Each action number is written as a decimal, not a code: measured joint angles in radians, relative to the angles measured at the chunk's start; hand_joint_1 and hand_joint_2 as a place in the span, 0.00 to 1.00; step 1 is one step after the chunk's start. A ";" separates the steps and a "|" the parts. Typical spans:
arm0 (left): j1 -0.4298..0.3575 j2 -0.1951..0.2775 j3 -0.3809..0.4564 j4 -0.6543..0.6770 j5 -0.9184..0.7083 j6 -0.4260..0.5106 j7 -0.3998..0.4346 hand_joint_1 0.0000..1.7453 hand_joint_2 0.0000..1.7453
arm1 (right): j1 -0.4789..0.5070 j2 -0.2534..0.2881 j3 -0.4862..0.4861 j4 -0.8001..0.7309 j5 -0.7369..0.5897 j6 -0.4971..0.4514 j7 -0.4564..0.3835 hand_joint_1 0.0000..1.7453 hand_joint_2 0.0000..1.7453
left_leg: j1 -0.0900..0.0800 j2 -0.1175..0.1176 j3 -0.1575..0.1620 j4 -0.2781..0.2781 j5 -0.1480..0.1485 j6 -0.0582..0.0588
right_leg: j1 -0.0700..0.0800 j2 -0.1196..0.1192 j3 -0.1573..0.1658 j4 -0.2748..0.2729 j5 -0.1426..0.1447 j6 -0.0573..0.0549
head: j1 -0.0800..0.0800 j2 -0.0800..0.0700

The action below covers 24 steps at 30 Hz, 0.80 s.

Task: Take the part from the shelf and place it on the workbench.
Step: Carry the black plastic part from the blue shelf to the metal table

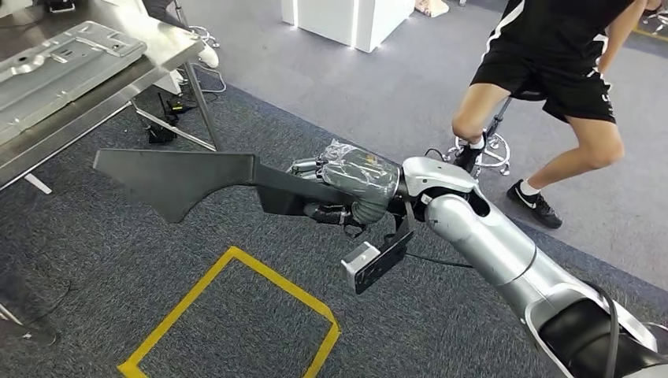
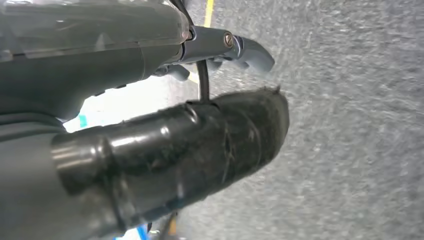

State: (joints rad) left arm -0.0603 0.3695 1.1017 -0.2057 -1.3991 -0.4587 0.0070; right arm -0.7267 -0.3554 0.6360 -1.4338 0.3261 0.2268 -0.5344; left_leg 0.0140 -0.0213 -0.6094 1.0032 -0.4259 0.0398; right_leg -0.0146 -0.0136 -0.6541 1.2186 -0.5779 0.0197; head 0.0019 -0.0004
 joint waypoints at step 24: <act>0.000 -0.337 -0.014 -0.047 -0.007 0.151 0.078 0.00 0.00 | 0.048 0.066 -0.036 -0.002 0.134 -0.031 0.094 1.00 1.00 | -0.037 0.091 -0.117 0.017 0.129 0.002 | 0.009 -0.086 0.357 -0.327 -0.045 0.000 | -0.001 0.000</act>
State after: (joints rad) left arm -0.0601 0.0329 1.0876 -0.2522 -1.4058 -0.3078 0.0853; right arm -0.6786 -0.2890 0.6000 -1.4358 0.4598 0.1959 -0.4402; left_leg -0.0229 0.0701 -0.7268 1.0203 -0.2966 0.0417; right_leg -0.0052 -0.1001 -0.2966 0.8918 -0.6232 0.0196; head 0.0011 -0.0002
